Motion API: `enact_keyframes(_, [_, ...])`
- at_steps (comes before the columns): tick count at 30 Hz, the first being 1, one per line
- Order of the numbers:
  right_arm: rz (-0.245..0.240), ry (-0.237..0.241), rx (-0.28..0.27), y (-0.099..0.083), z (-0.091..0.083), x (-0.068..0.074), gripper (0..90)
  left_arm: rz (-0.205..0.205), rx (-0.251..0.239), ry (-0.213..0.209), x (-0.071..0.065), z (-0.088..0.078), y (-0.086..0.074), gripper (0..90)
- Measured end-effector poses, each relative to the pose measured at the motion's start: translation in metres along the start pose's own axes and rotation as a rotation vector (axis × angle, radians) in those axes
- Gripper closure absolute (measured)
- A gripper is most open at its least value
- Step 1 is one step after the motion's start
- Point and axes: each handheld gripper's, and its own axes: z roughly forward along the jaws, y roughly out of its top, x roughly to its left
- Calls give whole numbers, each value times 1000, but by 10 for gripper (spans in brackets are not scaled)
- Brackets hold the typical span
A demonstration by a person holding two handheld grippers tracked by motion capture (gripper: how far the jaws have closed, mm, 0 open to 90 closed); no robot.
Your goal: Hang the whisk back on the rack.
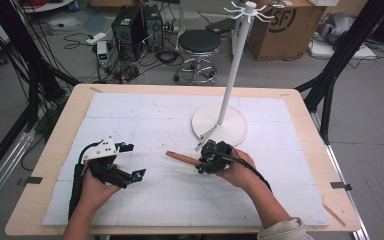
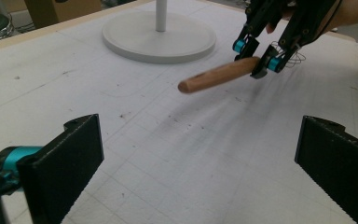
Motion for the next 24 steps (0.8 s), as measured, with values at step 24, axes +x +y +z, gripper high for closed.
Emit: enact_keyframes(24, [109,-78,-424,-24,-98,-20,708,-4,-9,-1,-1,0,0,16])
